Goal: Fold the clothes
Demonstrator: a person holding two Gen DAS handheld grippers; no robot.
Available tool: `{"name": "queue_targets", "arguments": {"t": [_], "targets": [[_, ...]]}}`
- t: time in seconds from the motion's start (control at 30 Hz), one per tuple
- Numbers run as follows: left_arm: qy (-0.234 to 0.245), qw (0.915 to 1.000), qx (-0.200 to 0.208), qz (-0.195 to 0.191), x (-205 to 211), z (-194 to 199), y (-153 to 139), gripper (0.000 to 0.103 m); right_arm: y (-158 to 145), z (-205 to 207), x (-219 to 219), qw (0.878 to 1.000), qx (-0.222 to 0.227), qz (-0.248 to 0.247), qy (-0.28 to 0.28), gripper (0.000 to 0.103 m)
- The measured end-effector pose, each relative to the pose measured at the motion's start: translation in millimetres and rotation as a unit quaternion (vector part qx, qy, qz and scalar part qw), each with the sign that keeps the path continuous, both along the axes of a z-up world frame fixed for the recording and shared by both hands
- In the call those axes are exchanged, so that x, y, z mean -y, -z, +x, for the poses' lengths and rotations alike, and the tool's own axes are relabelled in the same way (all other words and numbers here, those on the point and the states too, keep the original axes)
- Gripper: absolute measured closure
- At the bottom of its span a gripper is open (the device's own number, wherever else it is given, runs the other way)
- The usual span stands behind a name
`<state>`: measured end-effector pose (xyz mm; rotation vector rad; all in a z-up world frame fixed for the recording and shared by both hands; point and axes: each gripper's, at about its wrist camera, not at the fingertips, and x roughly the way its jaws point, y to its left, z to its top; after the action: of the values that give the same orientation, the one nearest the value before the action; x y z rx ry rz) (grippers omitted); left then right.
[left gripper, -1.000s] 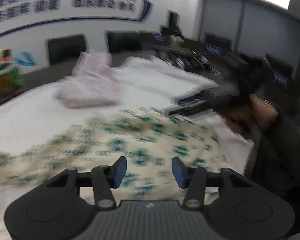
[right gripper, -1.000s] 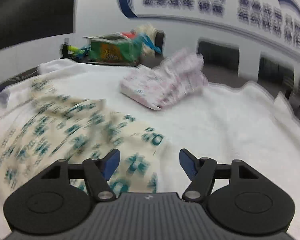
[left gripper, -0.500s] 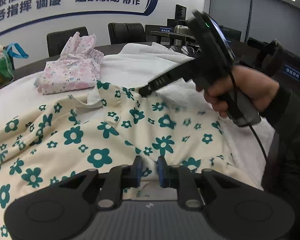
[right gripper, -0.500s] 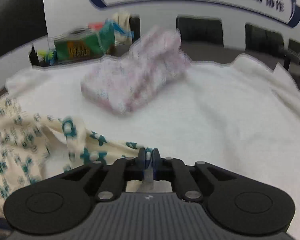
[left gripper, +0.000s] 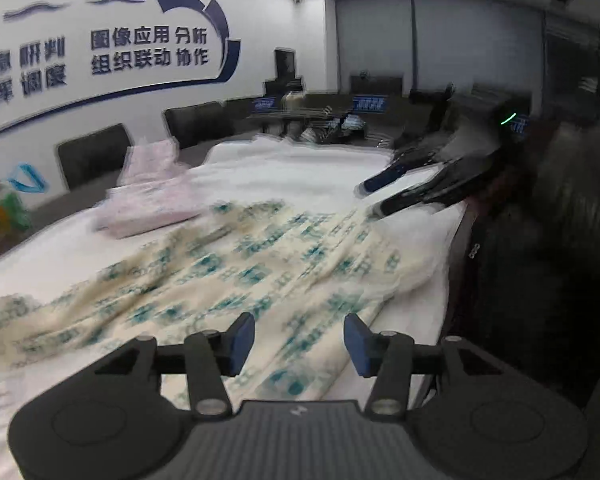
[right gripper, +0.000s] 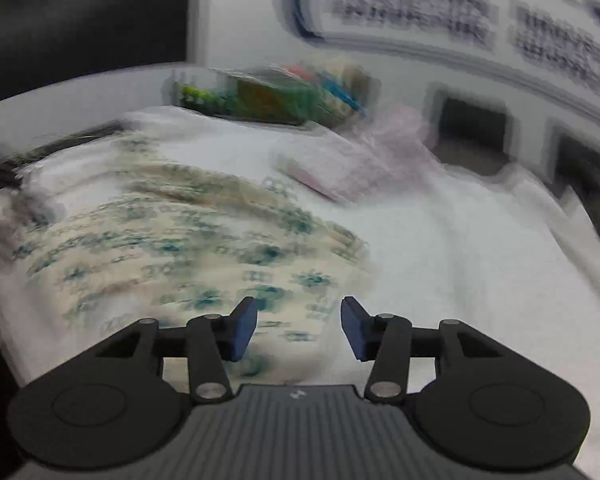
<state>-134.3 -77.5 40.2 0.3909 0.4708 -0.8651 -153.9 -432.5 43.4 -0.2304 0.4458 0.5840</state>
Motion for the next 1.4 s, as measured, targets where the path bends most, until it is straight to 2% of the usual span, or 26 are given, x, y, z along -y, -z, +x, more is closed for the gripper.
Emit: {"name": "queue_targets", "arguments": {"t": [0.03, 0.07, 0.17, 0.27, 0.4, 0.53, 0.6, 0.67, 0.73, 0.8, 0.83, 0.87, 0.9, 0.97, 1.07, 1.13, 1.17, 1.23, 1.27, 1.33, 1.4], "targets": [[-0.004, 0.9998, 0.01, 0.017, -13, -4, 2, 0.054, 0, -9, -8, 0.999, 0.006, -0.006, -0.046, 0.046], [-0.006, 0.9994, 0.019, 0.03, -26, -7, 4, 0.053, 0, -16, -16, 0.996, 0.008, -0.014, -0.09, 0.046], [-0.039, 0.9984, 0.008, 0.039, -54, -4, 13, 0.053, 12, -16, -44, 0.985, -0.003, -0.061, -0.159, 0.046], [-0.055, 0.9981, -0.004, 0.029, -66, 0, 23, 0.053, 21, -4, -54, 0.984, -0.021, -0.072, -0.161, 0.047], [-0.034, 0.9984, 0.005, 0.046, -69, -5, 25, 0.054, 19, -2, -56, 0.987, -0.034, -0.074, -0.137, 0.047], [-0.03, 0.9984, 0.004, 0.048, -76, -3, 27, 0.054, 5, -17, -60, 0.989, -0.01, -0.07, -0.132, 0.046], [-0.028, 0.9984, 0.004, 0.049, -79, -3, 28, 0.053, 4, -23, -65, 0.986, -0.018, -0.072, -0.15, 0.046], [-0.027, 0.9984, 0.003, 0.049, -83, -2, 30, 0.054, 12, -29, -68, 0.981, -0.028, -0.099, -0.162, 0.046], [-0.025, 0.9984, 0.003, 0.05, -86, -1, 31, 0.054, 22, -28, -66, 0.981, -0.039, -0.119, -0.151, 0.047], [-0.023, 0.9984, 0.003, 0.051, -90, -1, 32, 0.065, 28, -24, -61, 0.983, -0.051, -0.107, -0.139, 0.056], [-0.022, 0.9984, 0.002, 0.051, -92, -1, 33, 0.081, 29, -18, -57, 0.986, -0.062, -0.089, -0.125, 0.074], [-0.021, 0.9984, 0.002, 0.052, -94, 0, 33, 0.093, 29, -12, -53, 0.989, -0.074, -0.069, -0.108, 0.09], [-0.02, 0.9987, -0.004, 0.047, -96, 1, 32, 0.093, 28, -8, -51, 0.991, -0.077, -0.057, -0.096, 0.094], [-0.002, 0.9992, -0.026, 0.031, -104, 11, 22, 0.098, 24, -5, -51, 0.992, -0.071, -0.048, -0.087, 0.097], [0.028, 0.9979, -0.058, 0.008, -115, 32, 3, 0.098, 6, 0, -47, 0.992, -0.057, -0.047, -0.107, 0.097], [0.038, 0.9956, -0.086, -0.007, -120, 66, -7, 0.097, -9, 20, -40, 0.991, -0.047, -0.04, -0.115, 0.097], [0.036, 0.9942, -0.1, -0.014, -122, 86, -8, 0.093, -12, 38, -39, 0.992, -0.05, -0.04, -0.104, 0.097], [-0.018, 0.9933, -0.111, -0.029, -124, 124, -4, 0.088, -16, 77, -37, 0.994, -0.058, -0.042, -0.079, 0.093], [-0.048, 0.9918, -0.113, -0.035, -128, 132, -3, 0.08, -14, 98, -41, 0.995, -0.062, -0.052, -0.052, 0.084], [-0.077, 0.9911, -0.097, -0.047, -141, 123, -10, 0.08, -10, 126, -48, 0.995, -0.06, -0.076, 0.006, 0.067], [-0.106, 0.9892, -0.081, -0.06, -155, 113, -17, 0.077, -11, 129, -46, 0.994, -0.036, -0.092, 0.046, 0.065]]}}
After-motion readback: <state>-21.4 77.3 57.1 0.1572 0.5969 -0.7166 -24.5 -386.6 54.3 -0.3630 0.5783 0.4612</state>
